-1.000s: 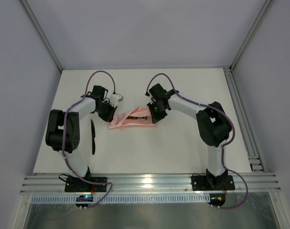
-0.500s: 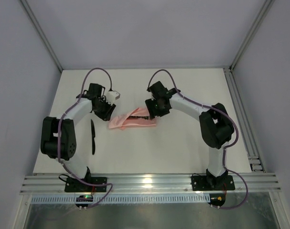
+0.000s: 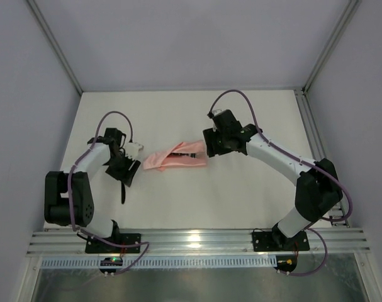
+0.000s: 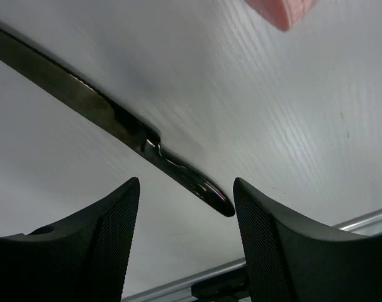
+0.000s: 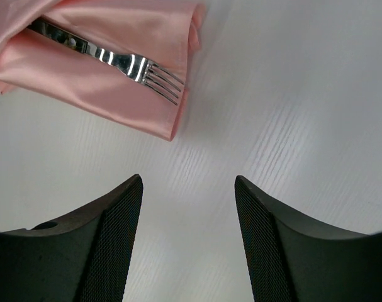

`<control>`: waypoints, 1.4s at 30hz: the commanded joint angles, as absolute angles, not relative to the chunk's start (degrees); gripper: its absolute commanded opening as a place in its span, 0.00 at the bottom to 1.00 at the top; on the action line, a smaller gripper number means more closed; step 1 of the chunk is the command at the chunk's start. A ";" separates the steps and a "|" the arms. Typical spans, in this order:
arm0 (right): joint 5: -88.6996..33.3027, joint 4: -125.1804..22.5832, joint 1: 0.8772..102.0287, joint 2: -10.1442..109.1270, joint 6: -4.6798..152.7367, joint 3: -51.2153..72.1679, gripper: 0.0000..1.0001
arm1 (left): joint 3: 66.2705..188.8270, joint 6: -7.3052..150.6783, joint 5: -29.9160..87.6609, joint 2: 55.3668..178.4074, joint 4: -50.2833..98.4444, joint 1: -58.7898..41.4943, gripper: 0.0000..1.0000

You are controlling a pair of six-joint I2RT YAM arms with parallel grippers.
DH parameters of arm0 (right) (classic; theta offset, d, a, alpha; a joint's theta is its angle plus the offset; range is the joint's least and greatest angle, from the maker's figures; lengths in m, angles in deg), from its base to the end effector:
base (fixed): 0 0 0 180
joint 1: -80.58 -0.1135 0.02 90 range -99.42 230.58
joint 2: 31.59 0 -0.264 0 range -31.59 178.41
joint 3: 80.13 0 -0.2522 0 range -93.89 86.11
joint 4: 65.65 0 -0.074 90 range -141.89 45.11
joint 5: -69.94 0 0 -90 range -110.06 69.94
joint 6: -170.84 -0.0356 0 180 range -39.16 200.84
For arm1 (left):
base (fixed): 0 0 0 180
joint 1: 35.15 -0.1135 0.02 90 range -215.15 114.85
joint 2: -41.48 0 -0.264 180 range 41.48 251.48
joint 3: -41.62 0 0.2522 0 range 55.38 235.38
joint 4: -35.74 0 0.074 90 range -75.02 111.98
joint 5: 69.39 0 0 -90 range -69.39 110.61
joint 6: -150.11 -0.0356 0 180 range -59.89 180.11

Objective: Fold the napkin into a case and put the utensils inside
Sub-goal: Pick up the knife from the corner of the board.

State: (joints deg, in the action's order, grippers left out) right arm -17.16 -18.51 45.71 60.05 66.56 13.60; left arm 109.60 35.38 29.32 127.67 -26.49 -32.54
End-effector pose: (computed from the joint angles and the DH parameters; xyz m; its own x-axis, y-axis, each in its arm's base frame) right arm 0.2844 0.1960 0.2669 -0.7655 -0.2332 -0.5997 -0.3683 0.9230 0.1112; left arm 0.2596 -0.0172 0.1904 -0.8654 0.4534 -0.2133 0.4758 0.8771 -0.0662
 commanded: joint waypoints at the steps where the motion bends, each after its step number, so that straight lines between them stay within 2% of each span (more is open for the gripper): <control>1: -16.19 -21.57 45.69 57.71 64.76 17.02 0.64 | 108.29 33.83 28.17 130.15 -30.14 -32.51 0.63; 5: -16.19 -22.45 45.69 55.96 64.32 19.31 0.64 | 107.94 32.95 24.83 135.60 -27.34 -32.51 0.62; 8: -15.93 -22.98 45.69 54.55 64.14 20.89 0.64 | 107.94 32.77 25.27 139.46 -25.05 -32.51 0.54; 9: -15.93 -23.06 45.69 54.20 64.06 21.59 0.64 | 108.03 32.69 24.40 140.44 -24.09 -32.51 0.41; 10: -15.67 -23.24 45.77 54.02 64.06 21.86 0.64 | 108.11 32.51 24.30 141.40 -23.73 -32.51 0.34; 11: -15.58 -23.24 45.78 53.49 63.97 22.21 0.64 | 108.29 32.07 24.13 143.24 -23.55 -32.51 0.19; 14: -15.22 -23.42 45.69 53.14 64.06 23.35 0.64 | 108.20 31.28 24.48 145.27 -22.76 -33.39 0.00; 19: -15.22 -23.86 45.69 52.79 64.06 24.76 0.65 | 108.64 30.58 26.15 143.09 -21.53 -36.97 0.00; 25: -15.22 -24.56 45.69 52.96 64.06 25.99 0.65 | 111.09 29.61 26.23 133.69 -20.91 -41.12 0.00; 36: -15.14 -25.09 45.78 53.31 64.14 27.31 0.65 | 119.36 27.76 40.97 125.33 -25.92 -42.44 0.00; 39: -14.52 -24.91 45.86 53.49 64.41 27.14 0.65 | 123.82 26.62 44.42 124.36 -28.55 -38.50 0.00; 42: -13.73 -24.56 45.86 53.49 64.58 27.22 0.65 | 128.66 26.71 45.83 124.36 -28.56 -28.41 0.00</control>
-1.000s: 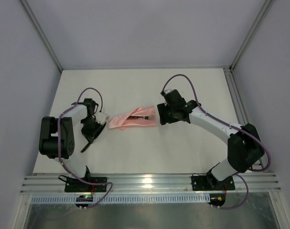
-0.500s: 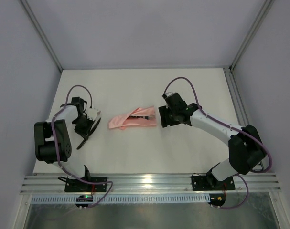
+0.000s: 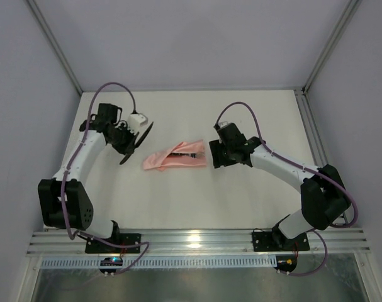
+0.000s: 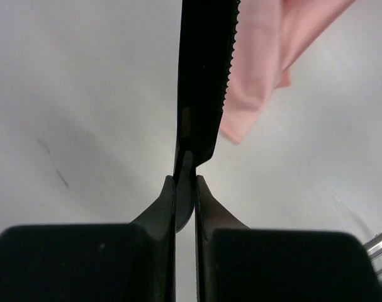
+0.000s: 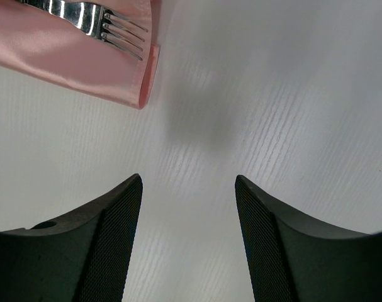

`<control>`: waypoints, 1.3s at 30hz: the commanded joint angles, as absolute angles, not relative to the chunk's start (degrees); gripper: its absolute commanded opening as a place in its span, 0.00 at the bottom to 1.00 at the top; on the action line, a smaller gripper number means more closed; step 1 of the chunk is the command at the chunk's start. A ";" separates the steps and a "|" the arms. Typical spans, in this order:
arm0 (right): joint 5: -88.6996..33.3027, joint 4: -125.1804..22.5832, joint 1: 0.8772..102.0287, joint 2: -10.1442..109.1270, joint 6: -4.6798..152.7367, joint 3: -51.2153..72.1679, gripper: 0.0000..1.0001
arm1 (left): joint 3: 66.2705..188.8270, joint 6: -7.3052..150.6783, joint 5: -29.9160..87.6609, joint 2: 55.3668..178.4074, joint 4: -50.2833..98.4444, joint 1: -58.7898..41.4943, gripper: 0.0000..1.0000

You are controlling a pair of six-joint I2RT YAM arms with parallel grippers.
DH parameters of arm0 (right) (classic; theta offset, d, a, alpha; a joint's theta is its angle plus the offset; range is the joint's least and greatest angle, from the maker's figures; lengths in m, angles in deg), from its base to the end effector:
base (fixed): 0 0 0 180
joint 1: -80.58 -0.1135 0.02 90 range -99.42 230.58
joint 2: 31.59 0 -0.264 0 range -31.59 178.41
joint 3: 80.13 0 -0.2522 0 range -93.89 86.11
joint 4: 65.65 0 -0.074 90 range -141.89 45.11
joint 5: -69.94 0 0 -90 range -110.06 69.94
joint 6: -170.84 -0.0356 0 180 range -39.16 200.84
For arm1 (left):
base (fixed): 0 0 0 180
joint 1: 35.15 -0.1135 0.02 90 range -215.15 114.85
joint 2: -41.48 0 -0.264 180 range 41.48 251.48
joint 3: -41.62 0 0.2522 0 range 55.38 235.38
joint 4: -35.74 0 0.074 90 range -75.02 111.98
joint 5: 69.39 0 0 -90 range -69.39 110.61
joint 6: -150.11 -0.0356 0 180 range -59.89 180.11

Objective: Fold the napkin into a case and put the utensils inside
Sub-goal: Pick up the knife from the corner of the board, then stuff the knife into the folded napkin.

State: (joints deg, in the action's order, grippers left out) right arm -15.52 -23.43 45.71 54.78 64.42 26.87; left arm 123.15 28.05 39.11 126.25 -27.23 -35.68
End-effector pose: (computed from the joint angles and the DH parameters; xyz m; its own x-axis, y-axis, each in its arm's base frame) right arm 0.2564 0.1752 0.2283 -0.8000 -0.2140 -0.5605 -0.3201 0.9424 0.0971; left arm 0.2913 -0.0086 0.2635 -0.7122 0.4968 -0.4960 0.5867 0.8092 -0.0319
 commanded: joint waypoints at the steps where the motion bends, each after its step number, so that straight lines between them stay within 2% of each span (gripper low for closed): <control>1: -13.12 -24.56 45.86 53.31 64.58 27.40 0.65 | 129.90 26.71 46.10 124.88 -28.30 -25.51 0.00; 5: -14.07 -25.35 48.14 50.86 63.18 30.29 0.69 | 137.36 24.08 47.15 131.64 -28.56 -10.06 0.00; 8: -17.40 -26.67 52.34 47.87 62.22 33.27 0.69 | 142.99 19.34 46.10 139.46 -29.09 -3.10 0.00; 12: -18.65 -26.93 55.70 44.70 62.47 35.92 0.69 | 149.23 15.38 46.18 148.08 -30.49 0.79 0.00; 19: -18.83 -26.23 56.94 43.64 63.09 37.42 0.69 | 151.79 11.51 41.71 155.12 -30.23 1.42 0.00; 27: -19.18 -26.76 56.94 43.73 63.09 37.68 0.69 | 147.50 10.45 38.37 154.77 -29.01 1.24 0.00; 39: -19.27 -26.23 56.94 42.94 63.53 38.30 0.69 | 147.49 7.73 33.71 157.23 -31.28 -1.31 0.00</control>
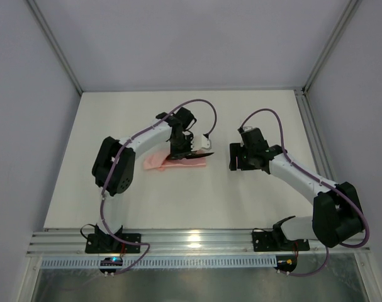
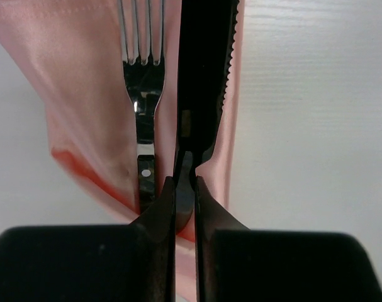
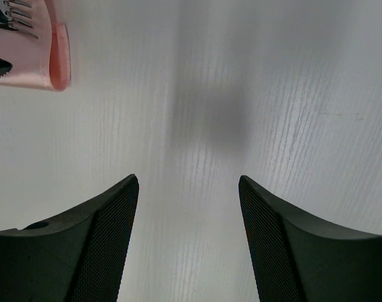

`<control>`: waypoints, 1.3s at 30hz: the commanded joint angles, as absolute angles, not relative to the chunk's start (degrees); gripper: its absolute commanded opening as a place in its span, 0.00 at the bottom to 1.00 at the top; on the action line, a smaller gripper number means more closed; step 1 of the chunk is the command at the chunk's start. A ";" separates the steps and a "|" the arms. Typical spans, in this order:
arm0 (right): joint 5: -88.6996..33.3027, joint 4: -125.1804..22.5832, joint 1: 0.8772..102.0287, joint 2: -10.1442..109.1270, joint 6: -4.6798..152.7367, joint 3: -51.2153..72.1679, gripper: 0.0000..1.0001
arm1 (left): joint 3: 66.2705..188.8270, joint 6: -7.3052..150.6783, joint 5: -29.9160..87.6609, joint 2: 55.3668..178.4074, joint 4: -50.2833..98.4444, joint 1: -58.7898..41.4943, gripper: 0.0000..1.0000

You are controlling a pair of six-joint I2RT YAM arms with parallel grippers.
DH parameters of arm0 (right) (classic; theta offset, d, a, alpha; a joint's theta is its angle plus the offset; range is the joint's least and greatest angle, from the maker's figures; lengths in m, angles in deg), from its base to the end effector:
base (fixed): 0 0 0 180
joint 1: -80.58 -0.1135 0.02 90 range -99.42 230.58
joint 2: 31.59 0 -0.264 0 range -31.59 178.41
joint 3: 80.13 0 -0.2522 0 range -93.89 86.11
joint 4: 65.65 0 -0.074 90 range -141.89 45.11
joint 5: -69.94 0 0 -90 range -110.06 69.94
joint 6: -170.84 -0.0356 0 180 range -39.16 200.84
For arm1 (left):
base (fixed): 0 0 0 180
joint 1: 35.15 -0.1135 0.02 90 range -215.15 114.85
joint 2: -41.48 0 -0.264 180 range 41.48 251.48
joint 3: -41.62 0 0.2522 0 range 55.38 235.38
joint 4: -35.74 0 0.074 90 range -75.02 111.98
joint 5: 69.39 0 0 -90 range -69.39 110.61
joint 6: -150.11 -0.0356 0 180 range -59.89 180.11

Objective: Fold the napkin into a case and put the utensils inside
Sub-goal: Stuff the knife into the folded napkin.

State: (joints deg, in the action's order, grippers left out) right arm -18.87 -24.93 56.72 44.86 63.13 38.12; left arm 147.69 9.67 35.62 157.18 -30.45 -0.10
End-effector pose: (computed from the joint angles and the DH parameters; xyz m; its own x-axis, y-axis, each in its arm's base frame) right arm 0.2420 0.1062 0.2159 -0.8370 -0.0377 -0.5459 -0.1459 0.9769 0.1564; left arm 0.3301 -0.2428 0.2041 -0.0378 0.9361 -0.3496 0.9983 0.0511 0.0289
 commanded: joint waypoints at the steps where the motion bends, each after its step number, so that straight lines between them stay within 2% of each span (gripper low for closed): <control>1: -19.18 -26.49 56.94 43.20 63.53 38.38 0.69 | 146.62 7.38 32.58 156.97 -31.37 -1.31 0.00; 12: -22.08 -28.34 56.94 46.81 62.03 37.42 0.69 | 142.22 5.00 25.27 157.23 -31.02 -1.31 0.00; 30: -22.43 -29.39 57.03 48.04 62.30 38.12 0.69 | 141.42 7.63 24.65 158.37 -28.21 -2.71 0.02; 32: -22.61 -29.39 56.94 48.04 62.30 38.12 0.69 | 142.04 7.99 25.27 158.46 -28.99 -2.72 0.21; 34: -22.61 -29.48 56.94 47.87 62.30 38.21 0.69 | 141.87 8.25 26.14 157.50 -28.74 -2.72 0.44; 35: -22.61 -29.48 56.94 47.78 62.30 38.21 0.69 | 141.78 8.16 26.67 157.06 -28.65 -2.72 0.51; 36: -22.78 -29.48 57.02 47.78 62.39 38.21 0.69 | 141.69 8.16 27.11 156.45 -28.56 -2.72 0.55; 39: -22.87 -29.39 57.02 47.69 62.56 38.30 0.69 | 142.04 8.08 27.99 154.07 -28.91 -2.72 0.55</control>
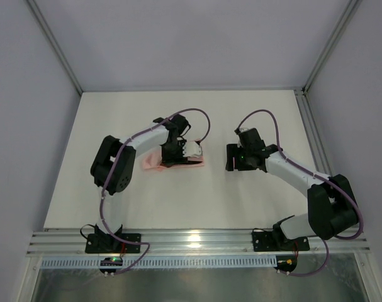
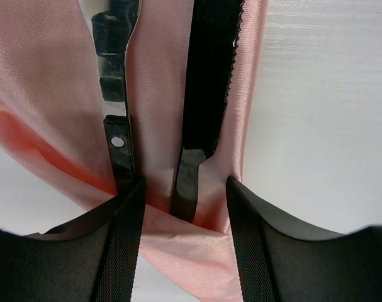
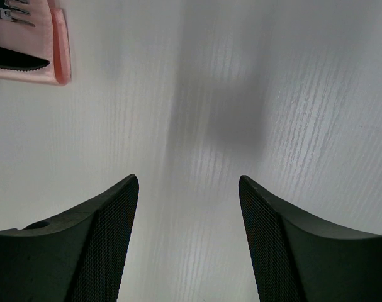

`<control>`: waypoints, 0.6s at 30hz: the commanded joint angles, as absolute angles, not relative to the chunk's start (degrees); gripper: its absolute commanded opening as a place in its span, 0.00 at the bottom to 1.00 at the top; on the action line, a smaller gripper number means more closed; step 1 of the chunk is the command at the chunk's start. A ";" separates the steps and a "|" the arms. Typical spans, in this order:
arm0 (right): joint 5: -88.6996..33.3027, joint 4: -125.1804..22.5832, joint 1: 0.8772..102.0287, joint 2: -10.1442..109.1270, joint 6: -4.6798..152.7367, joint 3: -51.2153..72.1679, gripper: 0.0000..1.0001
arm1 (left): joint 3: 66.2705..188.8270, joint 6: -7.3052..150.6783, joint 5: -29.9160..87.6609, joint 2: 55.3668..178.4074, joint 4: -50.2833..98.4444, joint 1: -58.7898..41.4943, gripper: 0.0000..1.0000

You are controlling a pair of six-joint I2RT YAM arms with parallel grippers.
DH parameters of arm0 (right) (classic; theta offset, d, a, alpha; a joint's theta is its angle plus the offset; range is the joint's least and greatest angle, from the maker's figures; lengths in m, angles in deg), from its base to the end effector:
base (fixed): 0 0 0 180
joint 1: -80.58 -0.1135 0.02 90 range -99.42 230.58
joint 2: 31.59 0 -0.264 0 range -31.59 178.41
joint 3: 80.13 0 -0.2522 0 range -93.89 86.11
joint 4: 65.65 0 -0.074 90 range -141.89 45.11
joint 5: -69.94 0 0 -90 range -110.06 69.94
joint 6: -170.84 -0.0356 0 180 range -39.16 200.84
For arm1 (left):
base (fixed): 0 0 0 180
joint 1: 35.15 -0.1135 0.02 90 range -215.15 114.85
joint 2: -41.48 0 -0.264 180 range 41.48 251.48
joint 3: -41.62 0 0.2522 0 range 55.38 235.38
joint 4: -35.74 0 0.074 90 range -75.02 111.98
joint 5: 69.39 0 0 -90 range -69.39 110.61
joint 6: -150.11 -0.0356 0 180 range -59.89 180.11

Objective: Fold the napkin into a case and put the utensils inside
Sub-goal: Stuff the knife into the folded napkin, then reset both arms

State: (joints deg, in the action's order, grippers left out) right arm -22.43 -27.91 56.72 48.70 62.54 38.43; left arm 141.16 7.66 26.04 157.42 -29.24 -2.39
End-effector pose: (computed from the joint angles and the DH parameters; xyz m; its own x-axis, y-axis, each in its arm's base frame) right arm 0.2504 0.1124 0.2008 -0.8582 -0.0366 -0.5119 -0.1638 0.9648 0.2057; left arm 0.3294 -0.2159 0.1715 -0.0702 0.9837 -0.1655 0.9948 0.0814 0.0618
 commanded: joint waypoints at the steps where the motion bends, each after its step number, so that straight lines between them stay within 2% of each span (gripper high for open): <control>1: -22.96 -29.39 56.94 47.77 62.56 38.30 0.69 | 142.39 8.16 28.08 153.55 -29.43 -2.63 0.54; 5: -23.05 -30.01 56.94 47.25 62.65 38.82 0.69 | 144.23 8.86 30.10 152.32 -31.46 -2.54 0.54; 10: -22.78 -29.83 57.02 46.90 63.35 38.56 0.70 | 147.57 12.89 38.09 148.10 -33.83 -2.36 0.55; 13: -21.03 -28.52 57.64 46.37 64.40 37.60 0.74 | 147.93 17.02 39.51 142.75 -31.82 -2.89 0.62; 14: -20.76 -28.08 58.16 46.11 64.67 37.42 0.78 | 147.67 20.61 38.99 140.12 -31.12 -3.94 0.64; 15: -20.67 -28.08 58.86 45.24 64.76 37.51 0.81 | 147.32 22.82 38.02 139.05 -30.41 -4.99 0.89; 16: -21.19 -28.08 60.87 44.79 65.11 37.77 0.83 | 147.05 24.93 37.49 138.00 -29.54 -6.22 0.99; 17: -21.64 -28.08 62.02 44.09 65.20 38.03 0.87 | 146.70 28.95 36.70 136.94 -29.18 -9.54 0.99; 18: -22.07 -28.08 63.25 43.56 65.37 38.30 0.99 | 145.91 30.82 35.65 134.41 -28.74 -11.57 0.99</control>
State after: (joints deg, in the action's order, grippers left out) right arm -22.36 -27.56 59.96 47.26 63.94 38.71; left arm 145.18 20.40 36.40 140.07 -30.97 -5.08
